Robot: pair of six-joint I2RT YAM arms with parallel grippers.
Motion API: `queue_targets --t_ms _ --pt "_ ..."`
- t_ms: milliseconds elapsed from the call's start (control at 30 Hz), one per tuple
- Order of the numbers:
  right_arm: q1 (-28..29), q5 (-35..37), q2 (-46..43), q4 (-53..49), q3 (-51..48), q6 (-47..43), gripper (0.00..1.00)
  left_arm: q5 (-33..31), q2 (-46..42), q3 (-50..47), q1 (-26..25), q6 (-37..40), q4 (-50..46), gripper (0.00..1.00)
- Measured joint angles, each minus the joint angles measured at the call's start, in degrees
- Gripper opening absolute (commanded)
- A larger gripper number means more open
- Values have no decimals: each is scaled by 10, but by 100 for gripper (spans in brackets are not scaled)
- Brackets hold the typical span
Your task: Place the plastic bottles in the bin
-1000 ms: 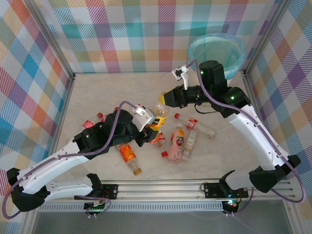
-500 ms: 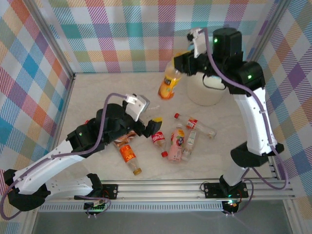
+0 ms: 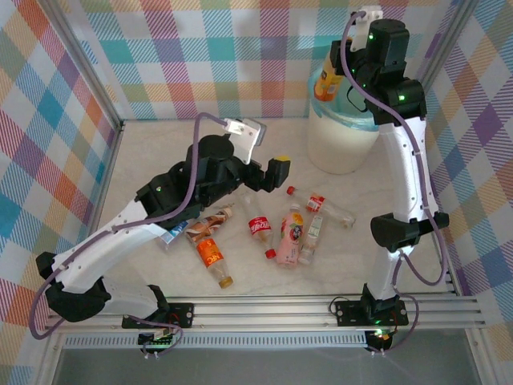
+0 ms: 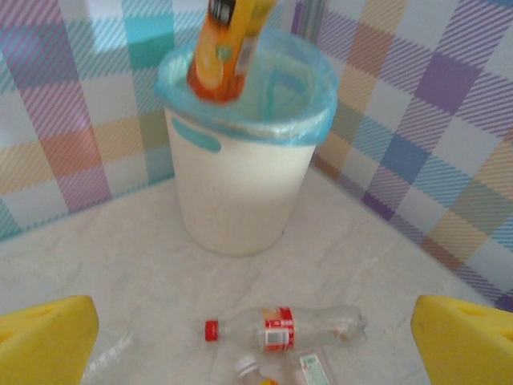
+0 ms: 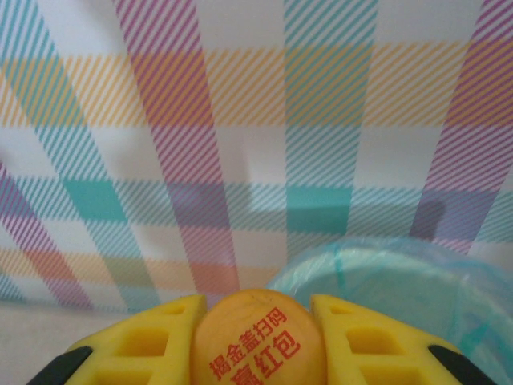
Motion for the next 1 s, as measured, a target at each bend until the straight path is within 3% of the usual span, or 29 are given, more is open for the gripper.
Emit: queue_targets --t_ms 367,867,933,1000 --pt "-11 80 17 73 0 -12 0 30 2 -35 61 -61 -8 100" --pt "4 139 92 -23 -32 19 1 71 10 -54 96 -102 -14 100" --pt "17 151 92 -21 -41 16 3 72 12 -58 97 -106 -14 100" --pt "30 159 92 -20 -45 13 13 75 12 -64 97 -109 -15 100"
